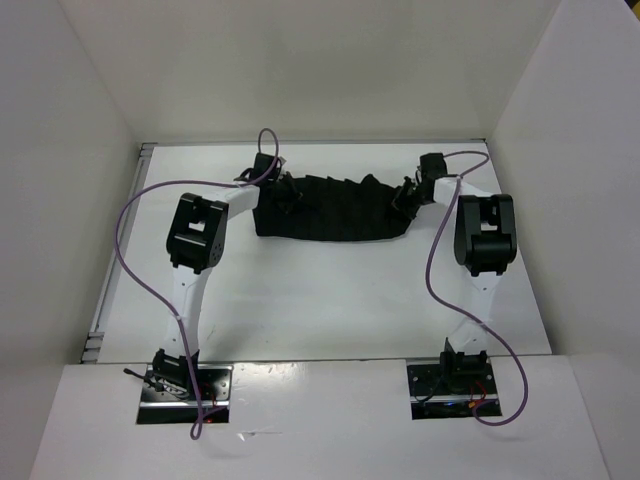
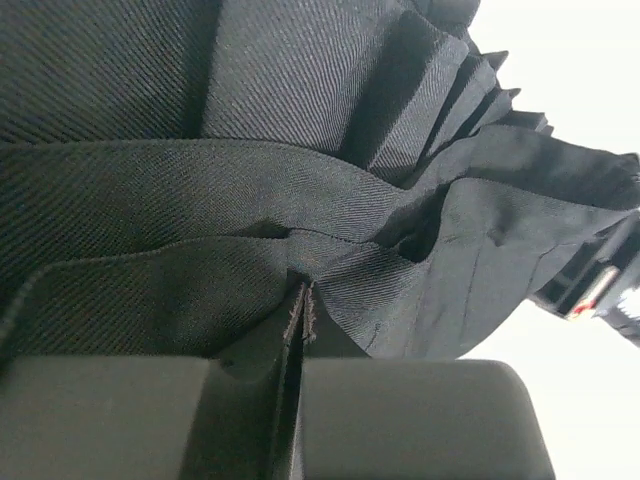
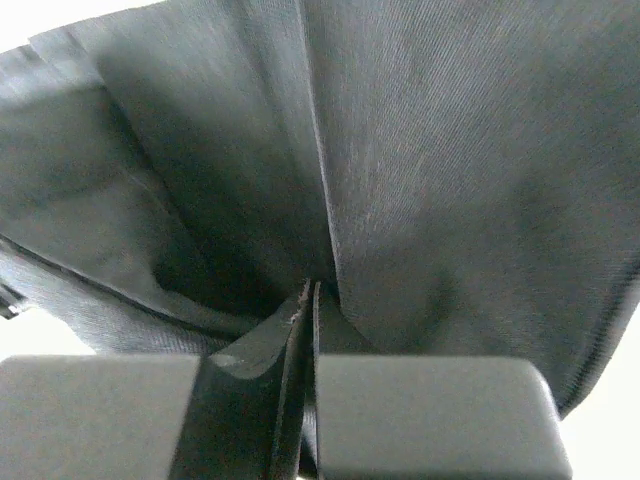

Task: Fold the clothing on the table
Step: Fold the skirt

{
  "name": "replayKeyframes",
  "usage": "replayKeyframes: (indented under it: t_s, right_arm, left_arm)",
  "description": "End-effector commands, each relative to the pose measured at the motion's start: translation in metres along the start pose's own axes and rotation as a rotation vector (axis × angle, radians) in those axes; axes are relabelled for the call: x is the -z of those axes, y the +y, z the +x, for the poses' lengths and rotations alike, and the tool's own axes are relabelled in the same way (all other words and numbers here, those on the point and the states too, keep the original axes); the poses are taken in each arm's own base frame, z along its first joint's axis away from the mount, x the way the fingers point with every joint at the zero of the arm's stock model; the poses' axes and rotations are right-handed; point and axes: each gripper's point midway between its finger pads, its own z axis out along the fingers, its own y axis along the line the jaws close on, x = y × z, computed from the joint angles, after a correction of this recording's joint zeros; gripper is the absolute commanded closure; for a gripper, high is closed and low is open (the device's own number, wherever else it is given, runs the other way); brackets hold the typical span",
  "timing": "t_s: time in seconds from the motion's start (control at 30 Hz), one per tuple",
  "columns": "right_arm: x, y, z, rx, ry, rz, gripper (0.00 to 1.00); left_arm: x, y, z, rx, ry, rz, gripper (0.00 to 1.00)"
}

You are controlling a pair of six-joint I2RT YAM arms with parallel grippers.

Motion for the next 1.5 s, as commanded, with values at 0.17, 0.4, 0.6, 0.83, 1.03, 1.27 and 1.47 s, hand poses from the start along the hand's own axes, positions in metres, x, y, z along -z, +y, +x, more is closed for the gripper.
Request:
replayKeyframes:
  t_s: [0.17,0.4,0.6,0.83,1.03,1.27,1.47]
  right_arm:
    - [0.018,-0.013,0.075,-0.066,0.220,-0.031,0.94]
    - [0.049,-0.058,0.134,-0.186,0.372,0.036,0.93]
    - [0.069,-0.069,0.167,-0.241,0.424,0.050,0.90]
    - [0.080,-0.077,0.176,-0.233,0.420,0.100,0.89]
    - [0.129,-0.044,0.120,-0.149,0.126,0.140,0.68]
    - [0.182,-0.005,0.093,-0.035,-0.035,0.086,0.29]
    - [0.162,-0.038,0.133,-0.110,0.075,0.127,0.25]
  left_arm:
    - [-0.005,0.046,0.016,0.058,-0.010,-0.153,1.00]
    - [0.009,0.053,0.012,0.052,-0.033,-0.172,1.00]
    - [0.020,0.062,0.008,0.072,-0.050,-0.191,1.00]
    - [0.024,0.072,0.006,0.073,-0.064,-0.218,1.00]
    - [0.051,0.032,0.004,0.013,-0.053,-0.115,0.92]
    - [0.135,-0.064,-0.001,-0.169,-0.170,0.038,0.23]
    - [0.210,-0.097,0.003,-0.234,-0.307,0.079,0.20]
